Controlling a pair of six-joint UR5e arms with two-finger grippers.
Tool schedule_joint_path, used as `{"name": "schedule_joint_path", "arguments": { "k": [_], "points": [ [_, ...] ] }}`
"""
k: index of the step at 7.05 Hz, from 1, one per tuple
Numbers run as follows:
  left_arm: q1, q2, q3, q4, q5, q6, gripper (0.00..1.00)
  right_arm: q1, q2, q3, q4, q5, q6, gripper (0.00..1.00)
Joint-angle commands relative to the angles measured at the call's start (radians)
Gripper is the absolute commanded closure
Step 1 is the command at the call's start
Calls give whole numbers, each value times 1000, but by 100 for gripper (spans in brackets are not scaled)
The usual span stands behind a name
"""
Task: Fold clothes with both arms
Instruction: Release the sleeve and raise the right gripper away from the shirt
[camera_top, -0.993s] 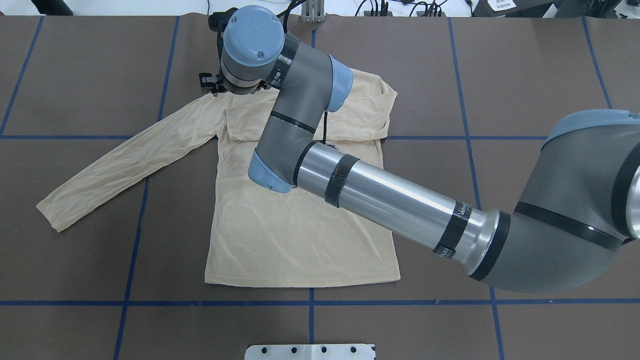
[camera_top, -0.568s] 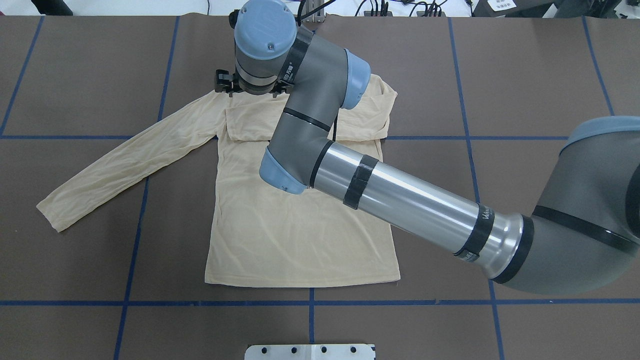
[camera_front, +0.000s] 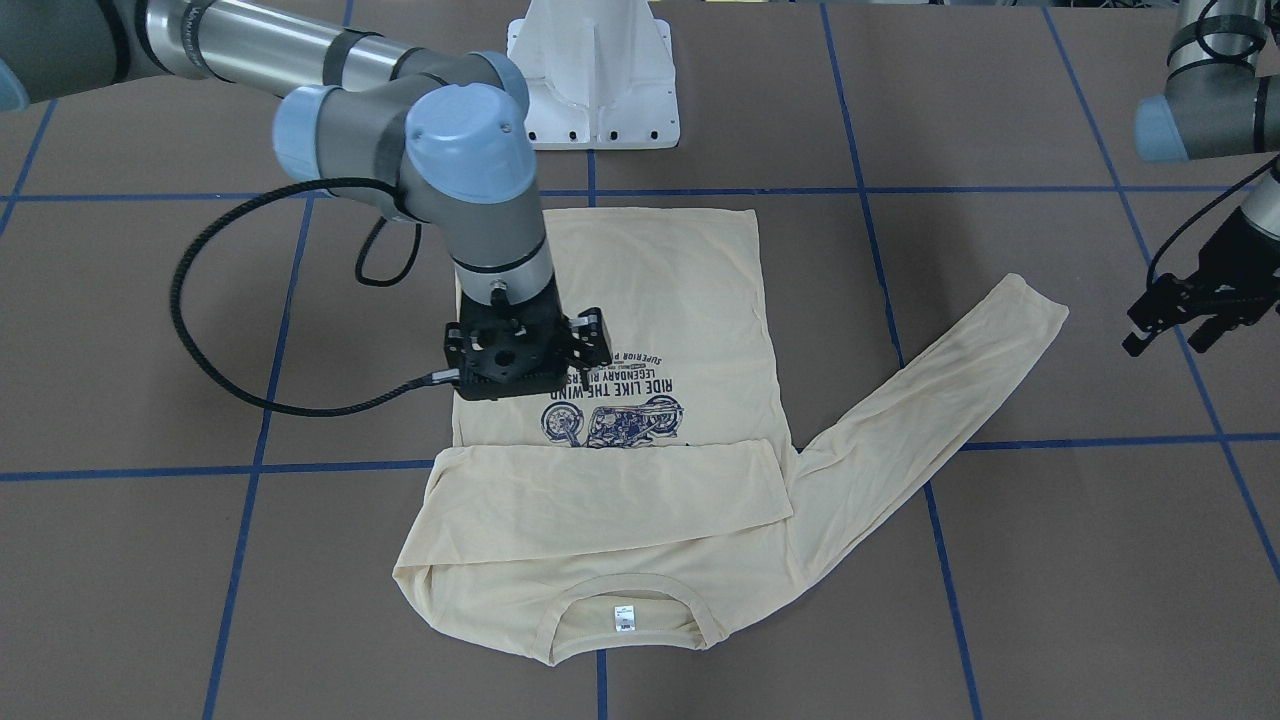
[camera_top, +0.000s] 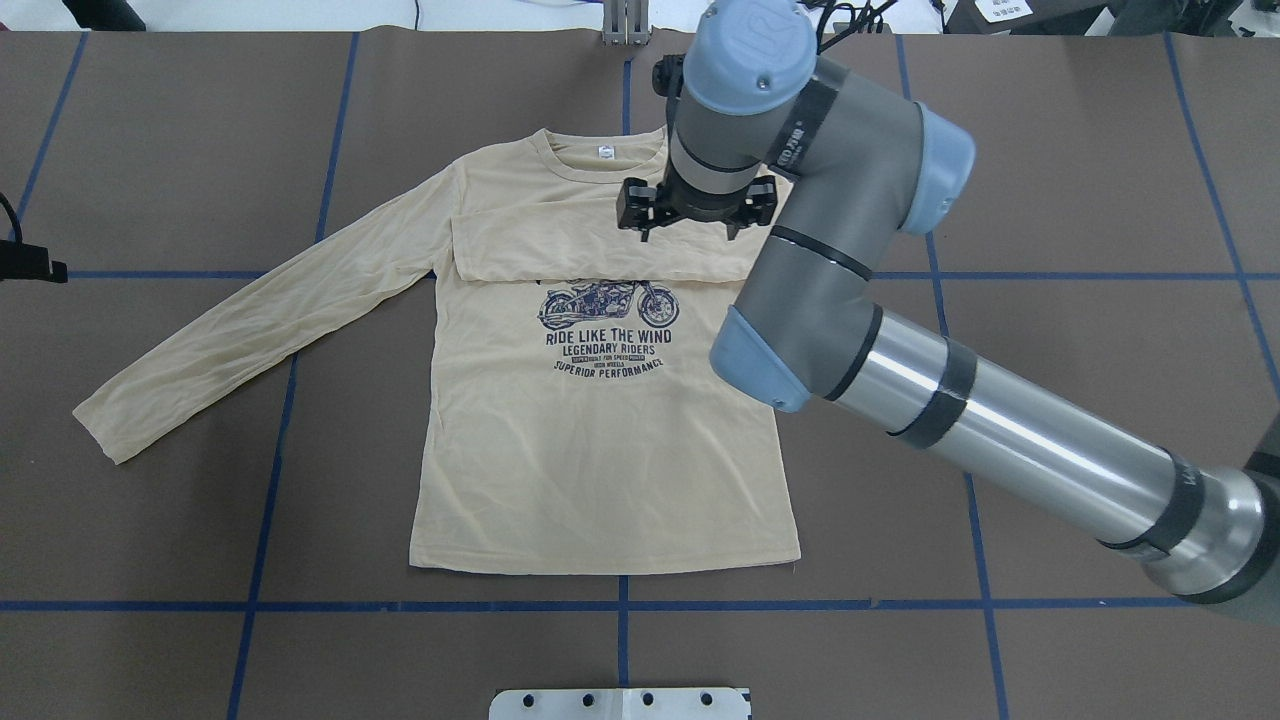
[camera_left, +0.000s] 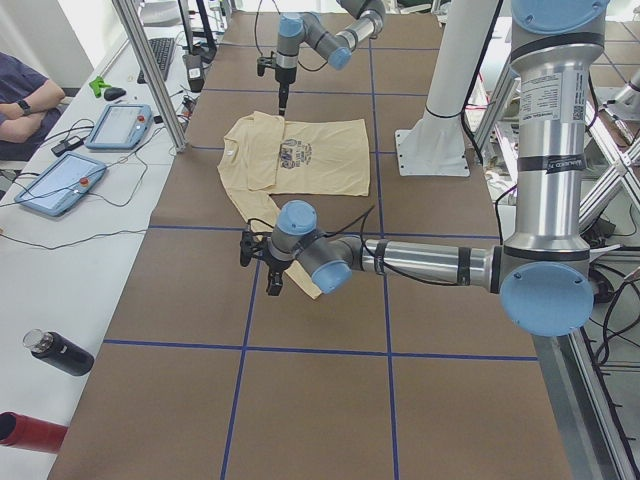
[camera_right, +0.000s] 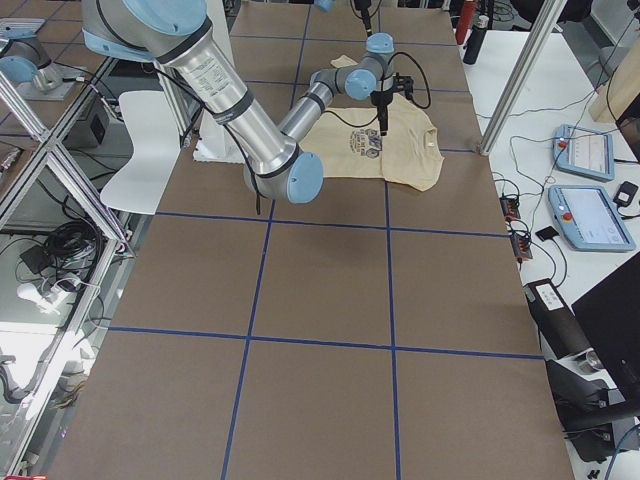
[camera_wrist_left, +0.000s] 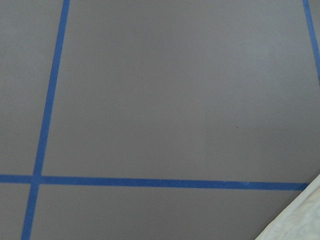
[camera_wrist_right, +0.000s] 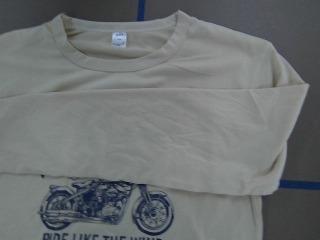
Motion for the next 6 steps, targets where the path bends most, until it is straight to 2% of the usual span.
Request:
{"name": "schedule_joint_path", "arguments": {
  "k": [1,2,4,6],
  "points": [
    [184,77,-65,-24,124,-215,0,92,-145,189,-200,102,-189,1],
    [264,93,-81,-17,189,-273,1,124,-192,244,-254,118,-275,1],
    [304,99,-63,-6,219,-277,1,155,-223,258,-250,197,-306,0],
    [314,97,-55,43,257,-269,4,155,-225,269,-251,198,-306,0]
  ]
}}
